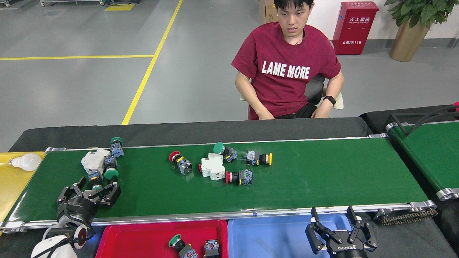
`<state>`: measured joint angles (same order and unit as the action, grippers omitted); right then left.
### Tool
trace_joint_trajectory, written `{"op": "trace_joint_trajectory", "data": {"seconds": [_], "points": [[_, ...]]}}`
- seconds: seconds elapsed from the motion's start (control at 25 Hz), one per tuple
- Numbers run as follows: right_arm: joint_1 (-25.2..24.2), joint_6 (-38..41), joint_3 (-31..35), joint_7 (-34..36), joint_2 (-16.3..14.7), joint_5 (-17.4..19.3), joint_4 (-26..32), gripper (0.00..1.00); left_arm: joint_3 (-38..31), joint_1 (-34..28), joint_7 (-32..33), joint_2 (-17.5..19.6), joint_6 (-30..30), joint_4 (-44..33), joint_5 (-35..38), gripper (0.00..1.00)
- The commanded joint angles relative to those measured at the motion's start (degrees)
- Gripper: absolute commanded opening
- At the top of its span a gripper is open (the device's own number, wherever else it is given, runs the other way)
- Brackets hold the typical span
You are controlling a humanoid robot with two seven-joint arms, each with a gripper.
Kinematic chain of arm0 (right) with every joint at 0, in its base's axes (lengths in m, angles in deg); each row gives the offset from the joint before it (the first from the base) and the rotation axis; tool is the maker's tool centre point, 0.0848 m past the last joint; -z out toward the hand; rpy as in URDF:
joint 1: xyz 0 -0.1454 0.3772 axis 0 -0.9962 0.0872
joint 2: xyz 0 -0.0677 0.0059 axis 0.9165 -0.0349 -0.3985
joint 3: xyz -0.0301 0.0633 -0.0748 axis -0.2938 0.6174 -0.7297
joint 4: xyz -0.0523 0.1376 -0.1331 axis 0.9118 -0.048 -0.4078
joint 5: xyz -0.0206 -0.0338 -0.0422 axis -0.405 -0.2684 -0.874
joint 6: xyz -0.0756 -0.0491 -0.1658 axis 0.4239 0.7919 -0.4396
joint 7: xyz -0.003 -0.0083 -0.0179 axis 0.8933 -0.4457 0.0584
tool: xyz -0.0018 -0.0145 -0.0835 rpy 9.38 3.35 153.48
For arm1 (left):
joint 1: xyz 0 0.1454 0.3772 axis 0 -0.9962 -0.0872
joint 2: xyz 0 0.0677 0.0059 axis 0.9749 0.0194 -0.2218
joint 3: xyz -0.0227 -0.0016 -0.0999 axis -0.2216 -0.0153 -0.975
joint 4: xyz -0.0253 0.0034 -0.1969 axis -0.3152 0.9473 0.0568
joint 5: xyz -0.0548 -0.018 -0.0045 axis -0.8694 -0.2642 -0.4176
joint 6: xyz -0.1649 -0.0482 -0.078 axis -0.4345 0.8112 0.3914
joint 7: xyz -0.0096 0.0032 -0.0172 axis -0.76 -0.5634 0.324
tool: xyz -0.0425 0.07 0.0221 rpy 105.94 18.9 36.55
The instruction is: Pick switch part from conveyor to tray
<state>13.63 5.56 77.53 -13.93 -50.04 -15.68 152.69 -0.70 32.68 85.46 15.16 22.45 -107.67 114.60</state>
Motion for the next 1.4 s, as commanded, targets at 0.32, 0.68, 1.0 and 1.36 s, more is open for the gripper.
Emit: {"op": "trace_joint_trajectory", "data": {"seconds": [0.32,0.68,1.0,1.36], "points": [[4.24,-0.46,-0.18,-3.52,2.38,0.0,-1.01,0.96,-0.12,-10.93,-7.21,1.05,-13.09,-12.34,-4.34,0.0],[3.18,-0.55,0.43,-3.17,2.2,0.0,0.3,0.97,-0.21,-40.64,-6.77,-0.36,-25.05,-46.17,-12.43,0.83],[0.28,2.09,3.51,-3.08,-2.37,0.7,1.18,0.97,-1.97,-41.78,-6.68,-6.95,-25.05,-46.97,-12.43,1.0],[-1.04,7.8,8.34,-2.9,-2.1,3.95,1.27,0.97,-5.66,-41.17,-6.77,-7.74,-6.41,-45.12,-12.08,1.0]]}}
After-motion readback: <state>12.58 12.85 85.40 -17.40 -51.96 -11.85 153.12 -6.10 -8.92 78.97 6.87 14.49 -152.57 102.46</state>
